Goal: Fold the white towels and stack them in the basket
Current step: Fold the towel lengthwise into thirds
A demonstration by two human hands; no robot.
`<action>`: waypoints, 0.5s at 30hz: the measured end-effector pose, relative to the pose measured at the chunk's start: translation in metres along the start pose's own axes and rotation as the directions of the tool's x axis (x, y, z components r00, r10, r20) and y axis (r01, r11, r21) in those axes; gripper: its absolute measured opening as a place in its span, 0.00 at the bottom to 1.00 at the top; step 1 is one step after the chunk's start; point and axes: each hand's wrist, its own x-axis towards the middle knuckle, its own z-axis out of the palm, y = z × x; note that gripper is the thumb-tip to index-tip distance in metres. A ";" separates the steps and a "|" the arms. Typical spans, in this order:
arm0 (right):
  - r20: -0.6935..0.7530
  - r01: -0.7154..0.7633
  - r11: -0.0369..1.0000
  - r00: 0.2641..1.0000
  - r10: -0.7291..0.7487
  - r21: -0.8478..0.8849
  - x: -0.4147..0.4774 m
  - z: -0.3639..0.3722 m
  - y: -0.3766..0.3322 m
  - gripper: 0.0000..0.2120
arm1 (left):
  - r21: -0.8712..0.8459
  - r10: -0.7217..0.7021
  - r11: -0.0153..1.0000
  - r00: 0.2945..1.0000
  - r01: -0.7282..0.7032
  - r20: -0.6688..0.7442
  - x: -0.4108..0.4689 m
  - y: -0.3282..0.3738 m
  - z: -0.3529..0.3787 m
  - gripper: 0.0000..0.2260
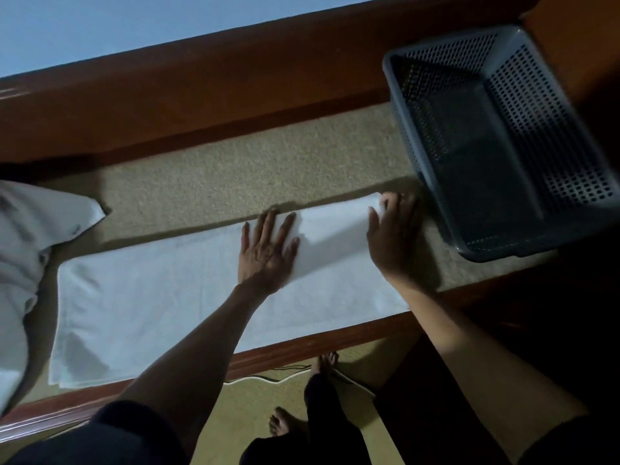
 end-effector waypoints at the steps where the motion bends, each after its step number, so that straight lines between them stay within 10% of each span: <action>1: 0.004 0.115 0.993 0.993 -0.116 0.012 -0.007 0.001 -0.012 0.17 | 0.007 -0.004 1.000 1.000 0.005 -0.012 0.000 0.001 0.001 0.25; 9: 0.453 0.503 0.862 0.756 -0.473 0.059 -0.030 0.030 -0.006 0.31 | 0.045 0.009 0.999 1.000 -0.008 -0.016 -0.001 0.000 0.004 0.26; 15: 0.429 0.400 0.915 0.838 -0.338 -0.060 0.006 0.015 0.026 0.31 | 0.059 -0.012 0.998 1.000 0.013 -0.004 0.000 0.001 0.000 0.26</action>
